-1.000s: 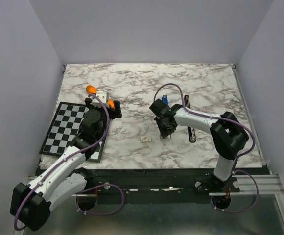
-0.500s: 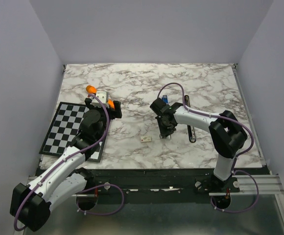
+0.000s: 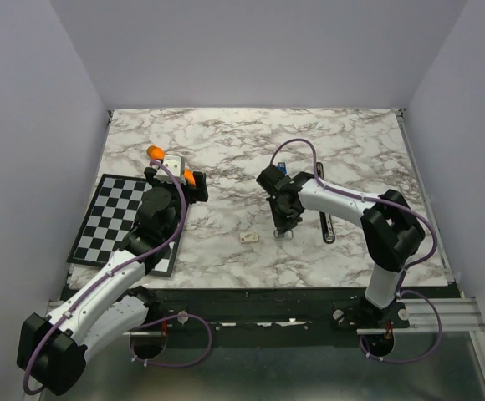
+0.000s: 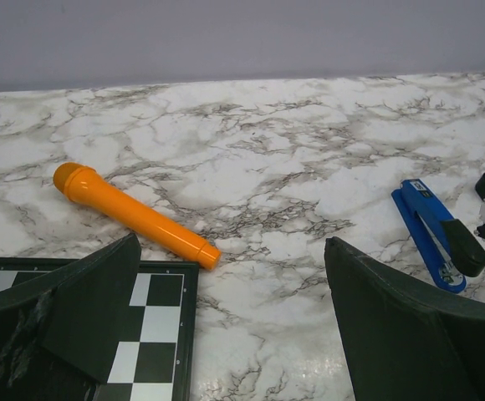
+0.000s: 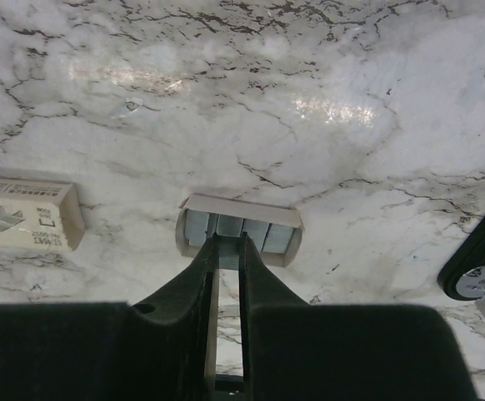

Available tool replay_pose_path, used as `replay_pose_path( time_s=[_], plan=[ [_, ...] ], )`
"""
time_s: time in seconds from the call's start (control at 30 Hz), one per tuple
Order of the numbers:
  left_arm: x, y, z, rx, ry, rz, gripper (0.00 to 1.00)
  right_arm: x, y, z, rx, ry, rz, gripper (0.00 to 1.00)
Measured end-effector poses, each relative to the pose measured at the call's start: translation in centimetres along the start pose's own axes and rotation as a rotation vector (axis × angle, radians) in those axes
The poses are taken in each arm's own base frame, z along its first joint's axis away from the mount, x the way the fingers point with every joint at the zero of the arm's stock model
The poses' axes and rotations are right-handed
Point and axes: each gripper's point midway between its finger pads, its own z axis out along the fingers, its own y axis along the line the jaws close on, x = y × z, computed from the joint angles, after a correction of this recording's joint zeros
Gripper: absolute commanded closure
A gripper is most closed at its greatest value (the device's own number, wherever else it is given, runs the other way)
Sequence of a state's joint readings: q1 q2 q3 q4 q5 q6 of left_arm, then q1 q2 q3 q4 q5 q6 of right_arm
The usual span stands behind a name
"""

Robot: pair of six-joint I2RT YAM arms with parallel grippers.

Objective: Load the staples into the stapler

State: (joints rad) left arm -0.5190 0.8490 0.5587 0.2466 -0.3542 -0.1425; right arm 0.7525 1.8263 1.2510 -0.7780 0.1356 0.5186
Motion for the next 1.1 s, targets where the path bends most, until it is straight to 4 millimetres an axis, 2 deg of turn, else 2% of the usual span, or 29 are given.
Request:
replay_pose_path(
  time_s=[0.2, 0.4, 0.53, 0.77, 0.9, 0.97, 1.1],
  plan=[
    [0.0, 0.0, 0.0, 0.0, 0.0, 0.0, 0.01, -1.4, 0.2, -2.1, -0.019, -0.054, -0.011, 0.85],
    [0.0, 0.0, 0.0, 0.0, 0.0, 0.0, 0.01, -1.7, -0.6, -2.5, 0.001, -0.074, -0.019, 0.85],
    [0.0, 0.0, 0.0, 0.0, 0.0, 0.0, 0.01, -1.7, -2.2, -3.3, 0.018, -0.097, -0.02, 0.85],
    [0.0, 0.0, 0.0, 0.0, 0.0, 0.0, 0.01, -2.0, -6.9, -4.4, 0.055, -0.143, 0.01, 0.84],
    [0.0, 0.0, 0.0, 0.0, 0.0, 0.0, 0.01, -1.9, -8.9, -4.4, 0.075, -0.145, 0.015, 0.79],
    [0.0, 0.0, 0.0, 0.0, 0.0, 0.0, 0.01, -1.6, -9.1, -4.2, 0.072, -0.137, 0.005, 0.77],
    [0.0, 0.0, 0.0, 0.0, 0.0, 0.0, 0.01, -0.9, -8.7, -3.7, 0.05, -0.115, -0.002, 0.64]
  ],
)
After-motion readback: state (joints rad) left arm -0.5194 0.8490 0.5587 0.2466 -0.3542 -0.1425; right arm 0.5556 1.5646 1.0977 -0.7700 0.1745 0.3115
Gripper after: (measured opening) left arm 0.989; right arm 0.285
